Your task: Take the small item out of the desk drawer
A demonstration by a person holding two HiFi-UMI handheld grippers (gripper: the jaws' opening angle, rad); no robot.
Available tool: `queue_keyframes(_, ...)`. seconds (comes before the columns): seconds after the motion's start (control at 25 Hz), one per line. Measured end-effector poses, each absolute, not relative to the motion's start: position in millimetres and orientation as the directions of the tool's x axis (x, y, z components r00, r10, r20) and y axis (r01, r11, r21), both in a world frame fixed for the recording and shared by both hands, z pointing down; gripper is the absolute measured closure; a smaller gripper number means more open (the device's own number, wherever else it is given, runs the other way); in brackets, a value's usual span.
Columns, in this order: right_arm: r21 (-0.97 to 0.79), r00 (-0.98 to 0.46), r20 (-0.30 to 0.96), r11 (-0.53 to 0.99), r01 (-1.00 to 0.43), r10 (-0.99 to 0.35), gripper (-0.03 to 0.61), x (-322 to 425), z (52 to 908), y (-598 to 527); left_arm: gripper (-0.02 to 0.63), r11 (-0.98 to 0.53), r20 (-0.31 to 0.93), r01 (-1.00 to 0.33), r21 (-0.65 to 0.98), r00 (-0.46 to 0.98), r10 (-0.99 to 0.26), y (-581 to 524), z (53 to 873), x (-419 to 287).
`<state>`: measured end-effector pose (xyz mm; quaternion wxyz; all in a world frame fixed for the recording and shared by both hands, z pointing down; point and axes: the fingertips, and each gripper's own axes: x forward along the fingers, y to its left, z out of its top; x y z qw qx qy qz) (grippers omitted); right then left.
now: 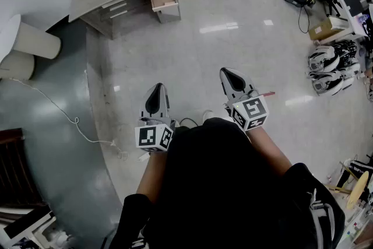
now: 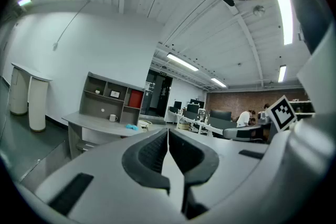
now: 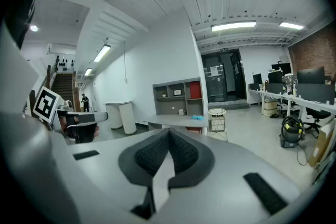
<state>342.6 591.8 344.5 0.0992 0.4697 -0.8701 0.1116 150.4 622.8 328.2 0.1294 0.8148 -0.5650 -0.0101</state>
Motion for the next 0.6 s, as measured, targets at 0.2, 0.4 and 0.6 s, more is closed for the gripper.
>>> queue_keyframes(0.2, -0.112, -0.535, 0.271, 0.526, -0.843, -0.800, 0.578, 358, 346, 591, 0.600, -0.322, 0.125, -0.921, 0.219, 0.354, -0.927, 626, 332, 159)
queue_keyframes(0.4, -0.146, -0.542, 0.282, 0.523, -0.840, -0.791, 0.577, 376, 356, 593, 0.598, -0.310, 0.149, -0.925, 0.221, 0.347, -0.926, 628, 344, 168)
queue_keyframes(0.6, -0.142, -0.520, 0.289, 0.501, -0.854, -0.804, 0.549, 384, 364, 594, 0.597, -0.296, 0.154, -0.926, 0.236, 0.336, -0.929, 628, 352, 162)
